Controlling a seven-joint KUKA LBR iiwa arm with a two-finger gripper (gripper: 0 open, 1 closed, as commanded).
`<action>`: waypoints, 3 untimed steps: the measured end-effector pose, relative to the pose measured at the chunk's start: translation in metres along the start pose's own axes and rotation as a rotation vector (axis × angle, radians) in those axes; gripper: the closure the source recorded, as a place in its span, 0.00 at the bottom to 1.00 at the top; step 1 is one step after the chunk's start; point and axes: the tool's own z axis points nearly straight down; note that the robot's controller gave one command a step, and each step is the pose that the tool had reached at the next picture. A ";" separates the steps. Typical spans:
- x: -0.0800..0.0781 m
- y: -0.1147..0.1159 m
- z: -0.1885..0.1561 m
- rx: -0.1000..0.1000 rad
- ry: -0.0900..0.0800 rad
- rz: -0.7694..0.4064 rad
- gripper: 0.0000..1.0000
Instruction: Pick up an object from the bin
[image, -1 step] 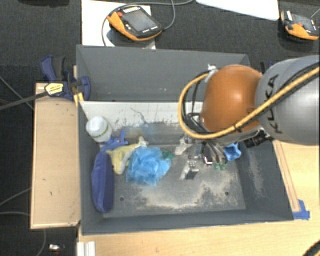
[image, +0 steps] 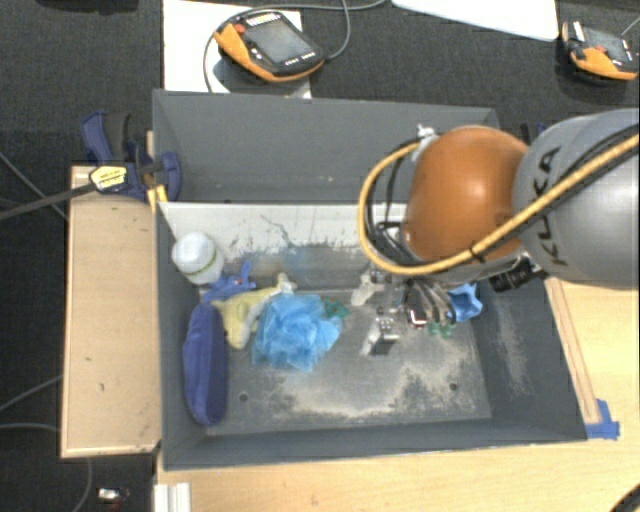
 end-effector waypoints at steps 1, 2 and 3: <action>0.007 0.015 0.010 0.001 -0.001 -0.122 0.00; 0.001 0.033 0.044 0.000 -0.002 0.010 0.00; 0.008 0.039 0.088 -0.001 -0.002 0.146 1.00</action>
Offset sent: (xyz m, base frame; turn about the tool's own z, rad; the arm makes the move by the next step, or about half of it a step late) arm 0.0039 0.0509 -0.0733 0.2214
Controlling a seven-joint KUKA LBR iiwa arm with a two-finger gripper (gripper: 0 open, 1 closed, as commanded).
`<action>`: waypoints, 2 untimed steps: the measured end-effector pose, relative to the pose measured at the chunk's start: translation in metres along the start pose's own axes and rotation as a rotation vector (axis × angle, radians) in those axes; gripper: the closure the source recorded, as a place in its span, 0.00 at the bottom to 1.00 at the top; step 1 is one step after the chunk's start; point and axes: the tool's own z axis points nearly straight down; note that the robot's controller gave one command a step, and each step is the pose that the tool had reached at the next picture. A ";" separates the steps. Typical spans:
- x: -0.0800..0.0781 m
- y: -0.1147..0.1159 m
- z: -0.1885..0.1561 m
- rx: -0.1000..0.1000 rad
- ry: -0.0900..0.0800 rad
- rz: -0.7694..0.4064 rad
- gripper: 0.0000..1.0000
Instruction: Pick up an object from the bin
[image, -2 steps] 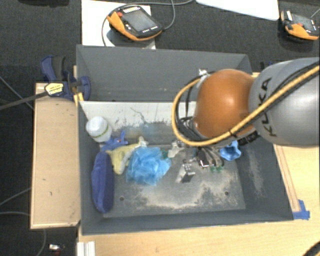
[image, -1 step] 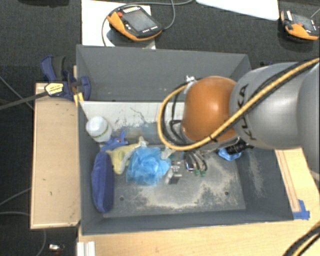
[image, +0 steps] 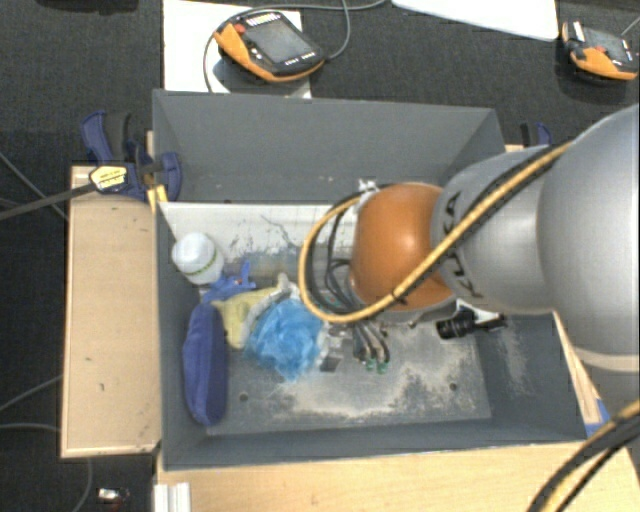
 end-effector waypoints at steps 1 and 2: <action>0.000 0.000 0.000 0.000 0.000 0.001 1.00; -0.008 0.038 0.024 0.001 -0.007 -0.090 1.00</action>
Offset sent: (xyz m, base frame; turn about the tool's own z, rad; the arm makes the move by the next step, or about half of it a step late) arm 0.0187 0.0665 -0.0456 -0.1590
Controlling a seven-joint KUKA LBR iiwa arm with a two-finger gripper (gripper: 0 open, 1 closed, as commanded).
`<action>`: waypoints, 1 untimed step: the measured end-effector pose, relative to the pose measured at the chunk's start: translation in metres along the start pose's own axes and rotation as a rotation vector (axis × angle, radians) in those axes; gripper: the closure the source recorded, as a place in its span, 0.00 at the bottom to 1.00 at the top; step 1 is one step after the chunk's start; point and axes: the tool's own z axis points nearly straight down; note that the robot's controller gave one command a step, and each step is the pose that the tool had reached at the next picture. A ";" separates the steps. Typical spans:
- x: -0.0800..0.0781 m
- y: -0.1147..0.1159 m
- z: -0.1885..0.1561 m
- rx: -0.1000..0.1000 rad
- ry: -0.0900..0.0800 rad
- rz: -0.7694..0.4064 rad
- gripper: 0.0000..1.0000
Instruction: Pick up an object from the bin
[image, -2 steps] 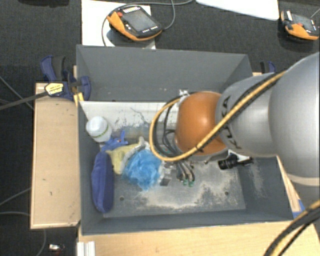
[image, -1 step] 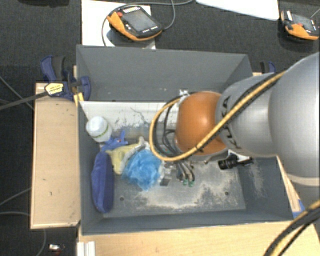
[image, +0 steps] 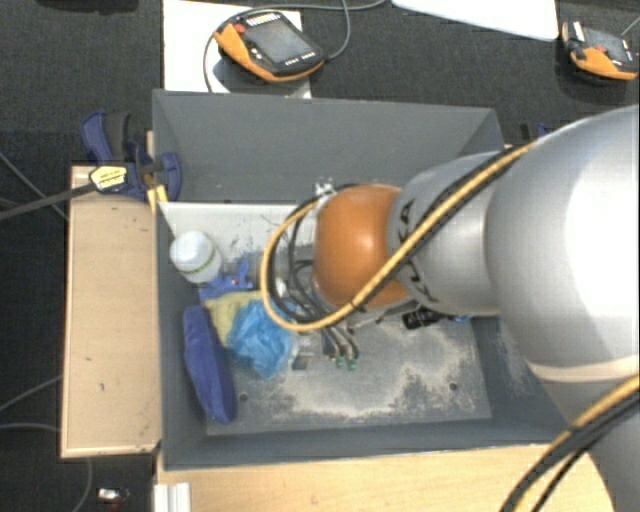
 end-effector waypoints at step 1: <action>0.000 0.051 0.019 0.001 0.001 -0.011 1.00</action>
Offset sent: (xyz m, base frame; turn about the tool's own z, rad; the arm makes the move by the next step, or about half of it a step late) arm 0.0125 0.1047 -0.0214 -0.1356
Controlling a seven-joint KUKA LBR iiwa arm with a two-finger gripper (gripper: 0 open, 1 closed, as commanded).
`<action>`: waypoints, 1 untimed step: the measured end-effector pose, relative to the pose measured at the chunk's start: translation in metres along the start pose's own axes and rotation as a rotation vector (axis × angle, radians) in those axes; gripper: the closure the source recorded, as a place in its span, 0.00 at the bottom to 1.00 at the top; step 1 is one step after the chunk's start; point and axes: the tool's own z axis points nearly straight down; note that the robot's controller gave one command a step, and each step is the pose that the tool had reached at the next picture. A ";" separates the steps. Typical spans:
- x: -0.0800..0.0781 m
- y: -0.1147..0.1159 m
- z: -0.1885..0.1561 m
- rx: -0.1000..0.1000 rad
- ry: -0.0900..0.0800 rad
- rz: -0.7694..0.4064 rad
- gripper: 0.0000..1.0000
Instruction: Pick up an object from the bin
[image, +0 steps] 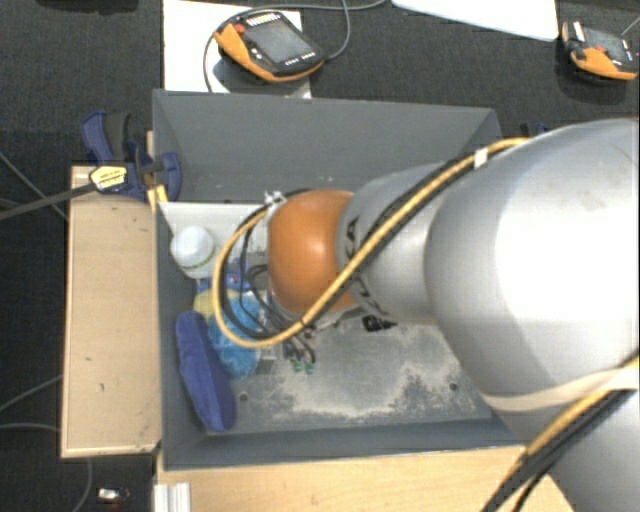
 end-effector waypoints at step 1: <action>-0.009 0.042 0.001 0.010 0.002 -0.115 1.00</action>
Offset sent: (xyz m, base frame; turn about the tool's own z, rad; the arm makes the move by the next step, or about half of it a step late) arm -0.0236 0.0505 -0.0028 0.0589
